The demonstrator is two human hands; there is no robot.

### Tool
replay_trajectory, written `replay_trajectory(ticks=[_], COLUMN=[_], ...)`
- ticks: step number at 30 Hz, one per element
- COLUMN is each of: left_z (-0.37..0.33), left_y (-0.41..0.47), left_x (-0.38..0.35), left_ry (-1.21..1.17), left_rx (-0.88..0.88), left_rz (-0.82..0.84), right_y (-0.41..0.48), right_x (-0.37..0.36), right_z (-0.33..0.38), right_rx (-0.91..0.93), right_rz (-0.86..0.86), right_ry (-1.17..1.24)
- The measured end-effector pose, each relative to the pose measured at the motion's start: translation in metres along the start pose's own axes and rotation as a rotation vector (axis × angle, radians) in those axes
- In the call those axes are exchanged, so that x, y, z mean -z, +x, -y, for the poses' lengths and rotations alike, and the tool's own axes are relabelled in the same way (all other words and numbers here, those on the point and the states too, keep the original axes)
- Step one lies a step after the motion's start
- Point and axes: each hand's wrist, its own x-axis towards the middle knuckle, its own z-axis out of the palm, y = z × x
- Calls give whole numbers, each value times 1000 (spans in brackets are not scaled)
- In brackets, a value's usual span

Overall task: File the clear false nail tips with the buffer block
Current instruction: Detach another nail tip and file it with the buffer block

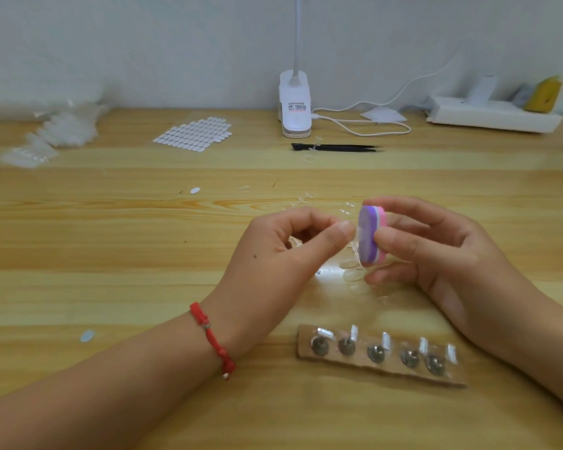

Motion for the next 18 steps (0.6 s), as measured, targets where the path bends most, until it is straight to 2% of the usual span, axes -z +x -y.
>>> replay_trajectory(ticks=[3,6,10,13,16,18], left_z=[0,2,0,0,-1,-1], left_y=[1,2,0,2,0,0], left_x=[-1,-1,-3,-3,-6,-6], left_ry=[8,-7,74,41,108,102], left_rx=[-1,-2,-9,7,17,12], left_rz=[5,-48,-19,-57,17,14], right_y=[1,1,3,2,4,5], right_x=[1,-1,3,1,2,5], right_z=[0,0,0,2,3,3], right_rx=[-15,-15,-34,-66,-82,-91], right_rz=[-51,5,-79,-33,-100,-86], right_ry=[67,-1,89,16,104,118])
